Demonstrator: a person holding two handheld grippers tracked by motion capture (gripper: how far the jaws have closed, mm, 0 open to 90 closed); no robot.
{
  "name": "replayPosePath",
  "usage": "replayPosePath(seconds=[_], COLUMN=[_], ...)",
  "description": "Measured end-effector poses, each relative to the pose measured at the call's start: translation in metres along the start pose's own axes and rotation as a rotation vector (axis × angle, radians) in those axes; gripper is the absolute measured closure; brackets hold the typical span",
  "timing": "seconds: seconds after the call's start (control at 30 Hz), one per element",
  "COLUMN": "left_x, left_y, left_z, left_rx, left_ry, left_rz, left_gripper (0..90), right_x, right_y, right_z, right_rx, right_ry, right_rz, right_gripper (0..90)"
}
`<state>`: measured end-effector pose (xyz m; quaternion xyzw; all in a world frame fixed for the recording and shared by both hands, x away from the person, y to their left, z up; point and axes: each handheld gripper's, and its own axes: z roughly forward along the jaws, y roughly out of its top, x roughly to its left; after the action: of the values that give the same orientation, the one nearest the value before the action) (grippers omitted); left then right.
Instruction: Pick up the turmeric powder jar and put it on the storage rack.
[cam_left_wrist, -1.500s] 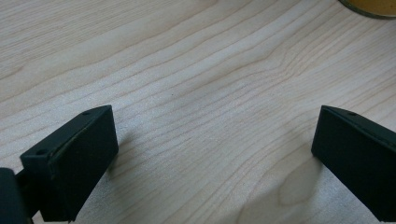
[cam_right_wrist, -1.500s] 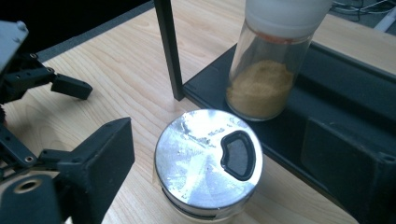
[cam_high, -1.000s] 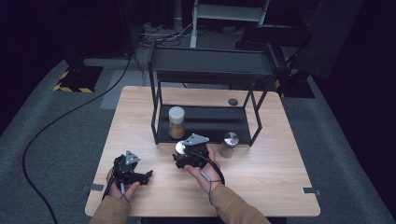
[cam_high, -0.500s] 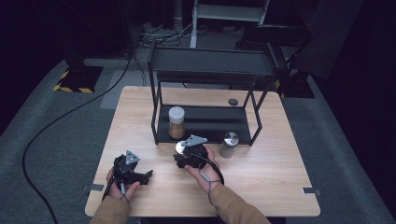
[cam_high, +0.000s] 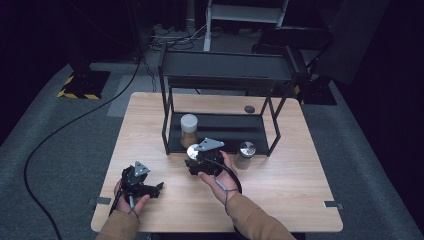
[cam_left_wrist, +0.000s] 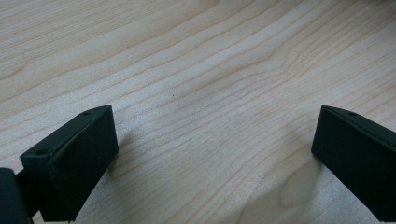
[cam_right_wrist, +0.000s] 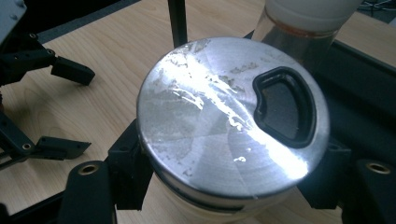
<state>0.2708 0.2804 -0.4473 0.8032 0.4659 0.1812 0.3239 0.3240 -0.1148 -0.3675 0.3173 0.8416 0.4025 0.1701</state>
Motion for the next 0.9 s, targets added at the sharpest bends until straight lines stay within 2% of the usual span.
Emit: replayPosePath(seconds=[0.6,0.9], left_x=[0.000,0.000], left_y=[0.000,0.000], left_z=[0.000,0.000], left_rx=[-0.001,-0.001], left_ry=[0.000,0.000], left_rz=[-0.002,-0.002], left_gripper=[0.3,0.3], right_x=[-0.009,-0.019], right_y=[0.025,0.030], right_z=[-0.018,-0.019], right_rx=[-0.028,-0.028], right_ry=[-0.035,-0.053], right_rz=[-0.012,0.010], right_gripper=[31.6,31.6])
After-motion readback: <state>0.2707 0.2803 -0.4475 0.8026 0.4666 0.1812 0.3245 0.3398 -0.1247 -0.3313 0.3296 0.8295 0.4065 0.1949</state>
